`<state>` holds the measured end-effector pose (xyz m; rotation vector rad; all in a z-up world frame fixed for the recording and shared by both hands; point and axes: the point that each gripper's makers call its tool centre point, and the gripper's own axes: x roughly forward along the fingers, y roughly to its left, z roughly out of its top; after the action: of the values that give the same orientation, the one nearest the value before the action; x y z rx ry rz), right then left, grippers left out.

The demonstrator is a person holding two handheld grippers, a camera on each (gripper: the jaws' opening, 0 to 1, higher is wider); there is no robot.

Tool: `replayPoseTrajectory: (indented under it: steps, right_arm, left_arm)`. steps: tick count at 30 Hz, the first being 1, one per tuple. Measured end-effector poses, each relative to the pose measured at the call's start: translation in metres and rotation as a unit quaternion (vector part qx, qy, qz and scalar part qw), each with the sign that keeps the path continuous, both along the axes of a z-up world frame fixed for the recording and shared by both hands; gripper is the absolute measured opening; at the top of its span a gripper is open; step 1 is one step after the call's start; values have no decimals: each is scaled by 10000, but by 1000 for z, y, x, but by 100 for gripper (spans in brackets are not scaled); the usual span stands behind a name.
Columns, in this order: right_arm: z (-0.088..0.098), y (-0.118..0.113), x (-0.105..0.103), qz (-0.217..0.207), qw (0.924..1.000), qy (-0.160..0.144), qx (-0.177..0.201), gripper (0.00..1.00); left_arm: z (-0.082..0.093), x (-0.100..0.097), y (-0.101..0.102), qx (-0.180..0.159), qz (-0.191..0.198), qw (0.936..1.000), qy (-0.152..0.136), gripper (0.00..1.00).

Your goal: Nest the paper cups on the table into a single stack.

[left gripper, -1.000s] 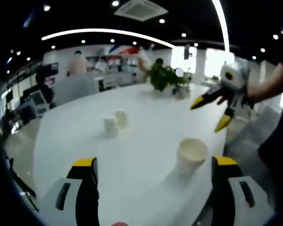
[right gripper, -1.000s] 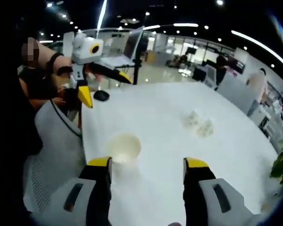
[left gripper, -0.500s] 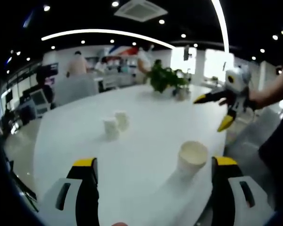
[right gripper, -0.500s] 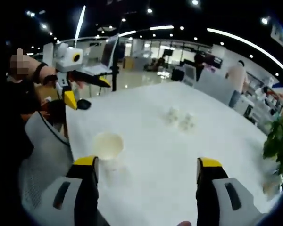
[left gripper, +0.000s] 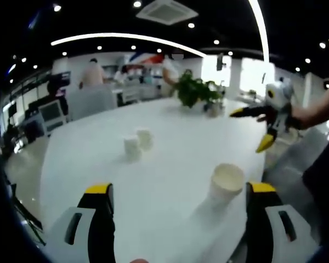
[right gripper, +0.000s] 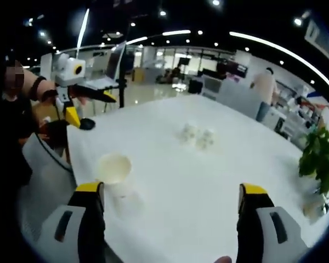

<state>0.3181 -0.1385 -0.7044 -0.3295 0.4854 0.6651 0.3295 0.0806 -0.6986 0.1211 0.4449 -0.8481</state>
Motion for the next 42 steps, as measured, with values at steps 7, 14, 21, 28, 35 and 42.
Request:
replayPoseTrajectory:
  steps: [7, 14, 21, 28, 35, 42]
  right_arm:
    - [-3, -4, 3, -82, 10000, -48, -24, 100]
    - [-5, -11, 5, -194, 9997, -112, 46, 100]
    - [-17, -12, 3, -170, 9997, -6, 170, 100]
    - [-24, -13, 4, -113, 9997, 2, 222, 100]
    - [-31, -17, 5, -58, 9997, 29, 252, 100]
    - [-37, -19, -1, 9, 9993, 133, 342, 100]
  left_arm:
    - [-2, 6, -2, 139, -43, 9999, 13, 99]
    - [-7, 19, -9, 306, -40, 9995, 31, 99]
    - [-6, 43, -23, 357, -42, 9994, 16, 99]
    - [-5, 65, -34, 412, -40, 9991, -63, 99]
    - [-14, 93, -45, 508, 4, 9987, -59, 99]
    - [-25, 117, -55, 621, 28, 9980, -68, 99]
